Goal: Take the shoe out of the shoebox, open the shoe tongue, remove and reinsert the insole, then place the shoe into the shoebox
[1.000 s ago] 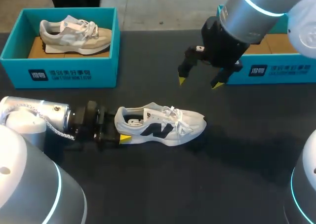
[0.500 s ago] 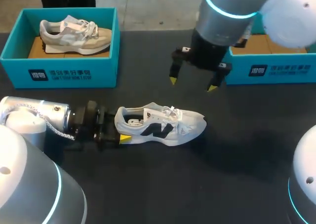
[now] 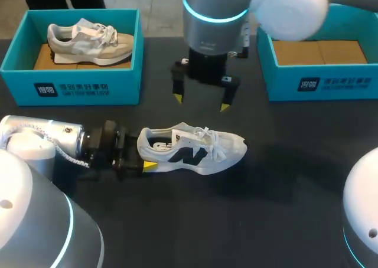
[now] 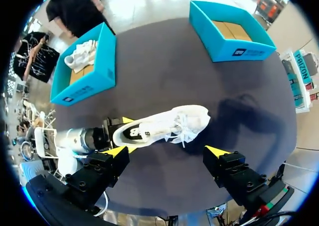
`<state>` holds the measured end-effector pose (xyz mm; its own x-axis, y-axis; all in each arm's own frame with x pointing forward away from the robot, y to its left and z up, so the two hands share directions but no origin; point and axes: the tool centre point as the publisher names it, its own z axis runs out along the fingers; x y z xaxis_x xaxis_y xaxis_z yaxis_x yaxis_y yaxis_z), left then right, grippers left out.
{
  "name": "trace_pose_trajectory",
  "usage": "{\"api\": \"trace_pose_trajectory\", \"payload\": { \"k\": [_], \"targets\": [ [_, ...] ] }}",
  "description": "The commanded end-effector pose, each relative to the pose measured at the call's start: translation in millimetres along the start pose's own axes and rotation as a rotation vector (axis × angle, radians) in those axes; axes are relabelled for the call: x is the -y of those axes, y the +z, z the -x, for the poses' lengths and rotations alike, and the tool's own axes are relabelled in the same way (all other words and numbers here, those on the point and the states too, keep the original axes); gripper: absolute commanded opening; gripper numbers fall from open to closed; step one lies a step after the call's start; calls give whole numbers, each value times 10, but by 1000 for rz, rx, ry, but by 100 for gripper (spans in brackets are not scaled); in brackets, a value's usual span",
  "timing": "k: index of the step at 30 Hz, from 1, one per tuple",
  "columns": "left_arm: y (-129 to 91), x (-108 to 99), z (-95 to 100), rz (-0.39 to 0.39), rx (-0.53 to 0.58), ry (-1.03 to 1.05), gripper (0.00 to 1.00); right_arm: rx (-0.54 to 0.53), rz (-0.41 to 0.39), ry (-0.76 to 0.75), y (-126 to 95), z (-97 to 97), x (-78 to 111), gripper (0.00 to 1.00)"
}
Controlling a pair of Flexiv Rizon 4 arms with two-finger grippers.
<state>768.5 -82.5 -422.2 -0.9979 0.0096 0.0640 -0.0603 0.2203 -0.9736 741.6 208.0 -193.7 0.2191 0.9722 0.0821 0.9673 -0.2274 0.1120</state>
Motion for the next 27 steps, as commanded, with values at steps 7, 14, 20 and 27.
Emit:
{"api": "trace_pose_trajectory", "payload": {
  "k": [7, 14, 20, 27],
  "targets": [
    [11, -1, -4, 0, 4, 0, 0, 171, 3, 63, 369, -314, 99, 100],
    [11, -1, -4, 0, 4, 0, 0, 186, -9, 53, 571, -354, 173, 100],
    [11, -1, -4, 0, 4, 0, 0, 191, -20, 61, 710, -379, 225, 100],
    [11, -1, -4, 0, 4, 0, 0, 226, -26, 33, 819, -370, 342, 100]
  ]
}}
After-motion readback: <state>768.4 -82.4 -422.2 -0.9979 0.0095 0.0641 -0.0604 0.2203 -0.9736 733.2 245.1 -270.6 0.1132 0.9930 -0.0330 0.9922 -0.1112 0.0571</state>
